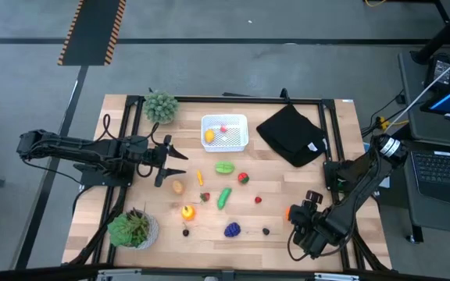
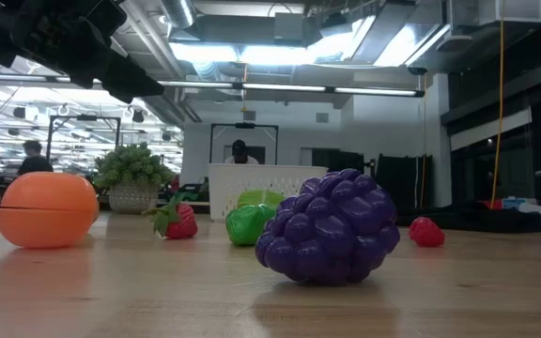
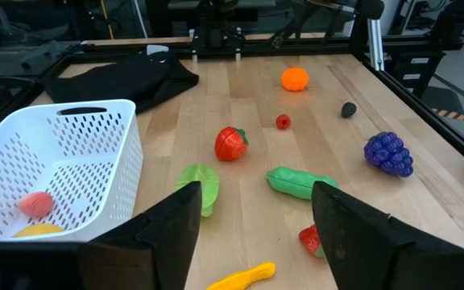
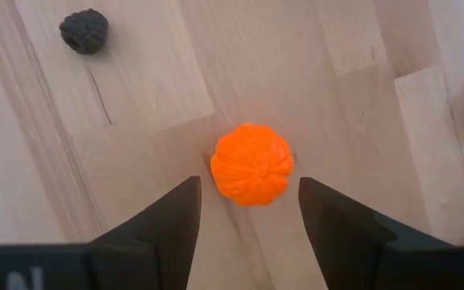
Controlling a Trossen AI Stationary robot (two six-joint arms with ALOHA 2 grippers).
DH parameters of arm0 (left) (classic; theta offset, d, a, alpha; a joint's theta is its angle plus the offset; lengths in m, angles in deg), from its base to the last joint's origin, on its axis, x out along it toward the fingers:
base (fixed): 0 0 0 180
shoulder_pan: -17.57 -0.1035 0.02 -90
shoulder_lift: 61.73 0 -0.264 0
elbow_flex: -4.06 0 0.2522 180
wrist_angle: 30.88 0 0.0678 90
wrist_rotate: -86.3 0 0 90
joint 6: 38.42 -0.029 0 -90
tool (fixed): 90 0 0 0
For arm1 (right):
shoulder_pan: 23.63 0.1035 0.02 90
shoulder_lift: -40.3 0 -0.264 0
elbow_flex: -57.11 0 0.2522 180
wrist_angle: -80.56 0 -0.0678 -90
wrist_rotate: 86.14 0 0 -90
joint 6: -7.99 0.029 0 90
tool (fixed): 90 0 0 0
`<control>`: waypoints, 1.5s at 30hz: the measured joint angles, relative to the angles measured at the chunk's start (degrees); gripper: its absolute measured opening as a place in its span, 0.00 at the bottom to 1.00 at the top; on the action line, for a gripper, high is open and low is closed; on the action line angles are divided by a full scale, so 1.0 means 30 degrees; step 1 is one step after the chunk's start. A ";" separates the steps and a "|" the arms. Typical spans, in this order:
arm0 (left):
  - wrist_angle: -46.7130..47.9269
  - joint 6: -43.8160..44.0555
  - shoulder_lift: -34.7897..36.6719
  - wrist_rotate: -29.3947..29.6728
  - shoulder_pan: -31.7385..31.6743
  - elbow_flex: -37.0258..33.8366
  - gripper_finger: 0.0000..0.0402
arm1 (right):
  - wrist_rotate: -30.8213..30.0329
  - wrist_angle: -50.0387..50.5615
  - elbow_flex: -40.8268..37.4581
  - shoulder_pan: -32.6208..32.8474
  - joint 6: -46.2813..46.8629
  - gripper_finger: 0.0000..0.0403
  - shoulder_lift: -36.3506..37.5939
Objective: Pick and placing Produce into tupperware
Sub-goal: Put the pumpkin into the white bin
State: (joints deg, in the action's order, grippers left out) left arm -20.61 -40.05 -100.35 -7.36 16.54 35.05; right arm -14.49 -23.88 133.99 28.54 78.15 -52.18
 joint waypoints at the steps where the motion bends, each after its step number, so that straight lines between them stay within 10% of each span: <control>1: 0.0000 -0.0007 0.0000 0.0000 0.0000 0.0000 0.57 | 0.0000 -0.0005 0.0000 -0.0002 -0.0006 0.53 0.0000; 45: 0.0022 -0.0036 0.0000 0.0000 0.0000 0.0000 0.57 | -0.0007 -0.0989 0.0000 -0.0005 0.0022 0.53 0.0000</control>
State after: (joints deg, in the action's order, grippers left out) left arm -20.54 -40.16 -100.35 -7.36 16.54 35.05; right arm -14.51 -26.85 133.99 28.52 78.21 -52.18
